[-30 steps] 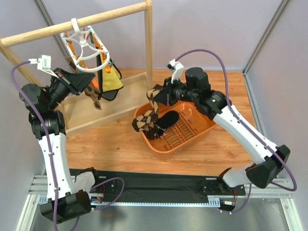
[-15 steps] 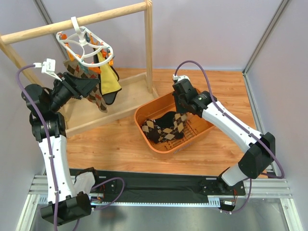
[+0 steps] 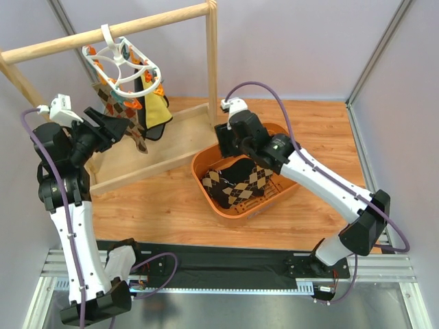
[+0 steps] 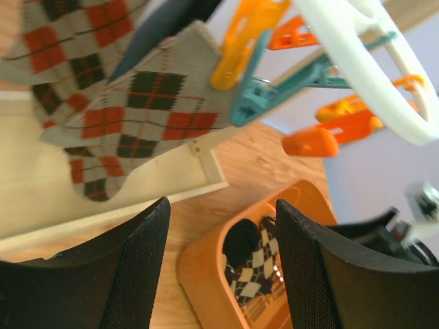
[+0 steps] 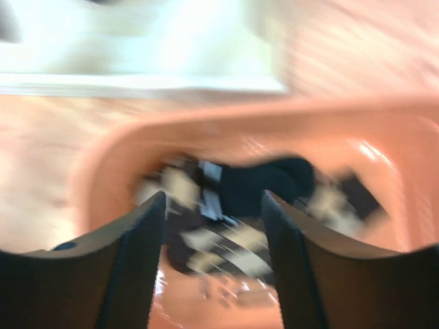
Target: Remove the socks clipped to the hanger
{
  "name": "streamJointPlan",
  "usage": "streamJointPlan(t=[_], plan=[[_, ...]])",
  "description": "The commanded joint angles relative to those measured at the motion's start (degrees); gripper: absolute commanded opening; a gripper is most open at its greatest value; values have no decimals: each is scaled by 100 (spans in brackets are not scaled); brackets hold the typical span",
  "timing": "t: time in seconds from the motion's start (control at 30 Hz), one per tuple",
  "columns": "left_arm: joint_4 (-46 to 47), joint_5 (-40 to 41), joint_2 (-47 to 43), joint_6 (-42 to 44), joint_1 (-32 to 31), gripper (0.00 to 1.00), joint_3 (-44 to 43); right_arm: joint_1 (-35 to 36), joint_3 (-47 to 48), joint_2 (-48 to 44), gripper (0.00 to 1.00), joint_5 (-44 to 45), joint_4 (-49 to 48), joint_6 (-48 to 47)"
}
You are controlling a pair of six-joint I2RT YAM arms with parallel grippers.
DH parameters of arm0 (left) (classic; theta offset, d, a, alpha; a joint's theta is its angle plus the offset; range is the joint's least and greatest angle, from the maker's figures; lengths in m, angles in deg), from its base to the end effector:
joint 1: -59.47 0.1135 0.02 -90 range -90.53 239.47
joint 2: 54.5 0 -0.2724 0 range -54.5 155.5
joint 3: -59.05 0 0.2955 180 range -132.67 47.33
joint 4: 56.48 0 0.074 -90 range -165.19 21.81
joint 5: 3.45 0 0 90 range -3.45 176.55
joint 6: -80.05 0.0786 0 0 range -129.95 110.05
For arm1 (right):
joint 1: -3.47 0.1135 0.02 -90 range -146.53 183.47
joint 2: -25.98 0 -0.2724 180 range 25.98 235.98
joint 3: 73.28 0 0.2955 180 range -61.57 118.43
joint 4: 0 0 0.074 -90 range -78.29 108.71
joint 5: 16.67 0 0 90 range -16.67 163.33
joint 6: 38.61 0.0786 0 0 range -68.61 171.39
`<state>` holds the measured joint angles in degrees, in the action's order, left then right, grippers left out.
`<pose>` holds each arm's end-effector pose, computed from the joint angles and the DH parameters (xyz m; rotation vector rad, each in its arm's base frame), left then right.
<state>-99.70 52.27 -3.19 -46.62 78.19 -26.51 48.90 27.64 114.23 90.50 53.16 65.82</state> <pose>0.2332 0.0323 0.4708 -0.3933 1.7128 -0.7442 0.3066 0.2782 0.3538 -0.4492 2.2041 0.2227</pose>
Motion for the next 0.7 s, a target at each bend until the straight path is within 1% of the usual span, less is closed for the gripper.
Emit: streamJointPlan(t=[0.0,0.03,0.1,0.13,0.17,0.2,0.3,0.37,0.4,0.43,0.47,0.5,0.53,0.57,0.63,0.67], plan=[[-830,1123,-59,46,-18,70,-219,361,-184,-291,61,-704,-1909,-582],[-822,1604,-155,28,-18,70,-157,353,-324,-273,64,-1115,-2618,-565],[-630,2064,-244,-16,0,71,132,361,-491,-124,66,-1513,-3342,-521],[-576,2405,-270,-34,52,71,220,370,-544,-28,68,-2045,-3954,-521],[-506,2452,-279,-103,114,71,369,361,-519,165,69,-2329,-4135,-608],[-314,2374,-262,-130,193,71,432,370,-475,288,70,-2558,-4537,-678],[47,1708,-104,-297,439,71,538,361,-159,772,74,-3217,-4891,-837],[223,1583,54,-359,545,71,520,361,-88,1018,74,-3412,-5242,-742],[267,1522,116,-385,580,71,503,361,-131,1193,74,-3509,-5827,-680],[355,1425,238,-420,650,71,494,370,-236,1308,75,-3597,-6146,-636],[643,1285,309,-455,694,71,511,361,-246,1405,75,-3702,-6436,-548],[855,831,431,-482,755,71,537,361,-246,1623,74,-3860,-6900,-504],[1074,618,485,-569,773,70,572,379,-229,1730,74,-3957,-7131,-477],[1538,242,529,-622,782,70,660,370,-194,1827,74,-4141,-7525,-451],[1971,-86,695,-745,774,70,731,370,-80,2203,74,-4256,-7739,-529],[2156,-209,766,-754,782,70,714,361,199,2380,74,-4283,-7722,-564]])
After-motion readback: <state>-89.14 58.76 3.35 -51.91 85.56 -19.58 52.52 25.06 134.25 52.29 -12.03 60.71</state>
